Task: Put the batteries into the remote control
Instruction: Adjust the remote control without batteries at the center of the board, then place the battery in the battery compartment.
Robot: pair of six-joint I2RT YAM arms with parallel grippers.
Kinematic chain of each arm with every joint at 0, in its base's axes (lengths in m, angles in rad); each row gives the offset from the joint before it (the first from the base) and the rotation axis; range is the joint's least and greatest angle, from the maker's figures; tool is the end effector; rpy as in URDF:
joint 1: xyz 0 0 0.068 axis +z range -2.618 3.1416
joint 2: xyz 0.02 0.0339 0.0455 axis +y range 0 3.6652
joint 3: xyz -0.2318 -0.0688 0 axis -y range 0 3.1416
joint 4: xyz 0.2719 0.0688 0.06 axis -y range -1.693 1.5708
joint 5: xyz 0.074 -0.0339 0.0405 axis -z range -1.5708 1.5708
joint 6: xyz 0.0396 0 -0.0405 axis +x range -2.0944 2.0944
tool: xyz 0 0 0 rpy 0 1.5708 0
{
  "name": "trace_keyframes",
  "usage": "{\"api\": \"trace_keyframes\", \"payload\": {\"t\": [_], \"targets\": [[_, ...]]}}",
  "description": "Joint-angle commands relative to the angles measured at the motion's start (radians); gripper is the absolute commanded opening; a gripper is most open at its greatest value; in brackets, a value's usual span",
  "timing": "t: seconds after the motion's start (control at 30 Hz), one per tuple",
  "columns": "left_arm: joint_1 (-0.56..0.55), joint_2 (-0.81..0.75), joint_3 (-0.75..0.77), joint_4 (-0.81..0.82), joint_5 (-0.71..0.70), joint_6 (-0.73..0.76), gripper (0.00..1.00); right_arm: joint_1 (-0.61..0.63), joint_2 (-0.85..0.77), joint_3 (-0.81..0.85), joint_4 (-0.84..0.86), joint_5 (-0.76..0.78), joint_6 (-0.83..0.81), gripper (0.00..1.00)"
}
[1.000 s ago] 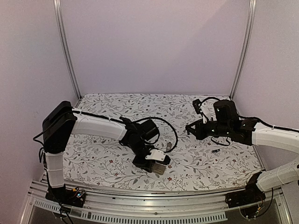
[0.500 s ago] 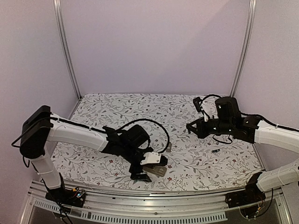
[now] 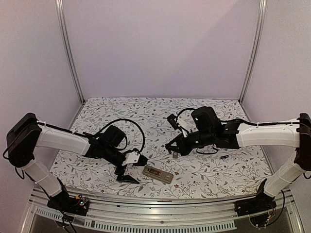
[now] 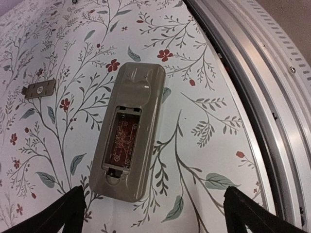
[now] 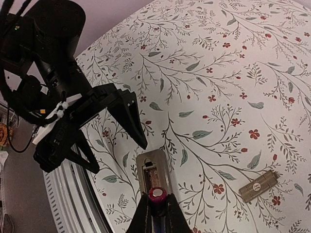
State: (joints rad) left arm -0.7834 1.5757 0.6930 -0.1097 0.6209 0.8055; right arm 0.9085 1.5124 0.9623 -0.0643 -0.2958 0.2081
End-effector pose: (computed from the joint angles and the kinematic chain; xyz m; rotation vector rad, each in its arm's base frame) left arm 0.1950 -0.2268 0.0844 1.9147 1.5520 -0.7790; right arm 0.2129 0.2918 0.1894 -0.9608 2.1102 0.9269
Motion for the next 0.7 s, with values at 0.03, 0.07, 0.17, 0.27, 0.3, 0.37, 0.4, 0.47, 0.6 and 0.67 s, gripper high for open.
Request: {"api": "trace_keyframes", "payload": {"t": [0.03,0.07,0.17,0.27,0.3,0.37,0.4,0.47,0.6,0.67], "targets": [[-0.013,0.074,0.064,0.023,0.006,0.039,1.0,-0.003,0.038,0.037,-0.074,0.012,-0.021,0.0],[-0.029,0.092,0.066,0.044,-0.032,0.023,1.0,-0.002,0.043,0.042,-0.108,0.023,-0.028,0.0],[-0.039,0.138,0.061,0.091,-0.076,0.018,1.0,-0.002,0.05,0.039,-0.17,0.017,-0.045,0.0],[-0.036,0.155,0.049,0.138,-0.079,0.046,0.98,-0.002,0.037,0.018,-0.178,-0.009,-0.044,0.0],[-0.035,0.161,0.049,0.15,-0.086,0.041,0.95,-0.003,0.031,0.012,-0.177,-0.015,-0.045,0.0],[-0.03,0.173,0.049,0.181,-0.101,0.021,0.9,-0.002,0.022,0.0,-0.158,-0.03,-0.048,0.0],[-0.024,0.176,0.051,0.186,-0.101,0.018,0.88,-0.002,0.017,-0.01,-0.135,-0.04,-0.048,0.0],[-0.021,0.181,0.05,0.191,-0.097,0.018,0.84,-0.002,0.005,-0.041,-0.039,-0.066,-0.043,0.0],[-0.019,0.173,0.031,0.211,-0.086,0.011,0.77,0.021,0.055,-0.05,0.167,-0.097,0.029,0.0],[-0.019,0.163,0.018,0.227,-0.087,0.008,0.75,0.058,0.123,0.01,0.169,-0.095,0.03,0.0]]}}
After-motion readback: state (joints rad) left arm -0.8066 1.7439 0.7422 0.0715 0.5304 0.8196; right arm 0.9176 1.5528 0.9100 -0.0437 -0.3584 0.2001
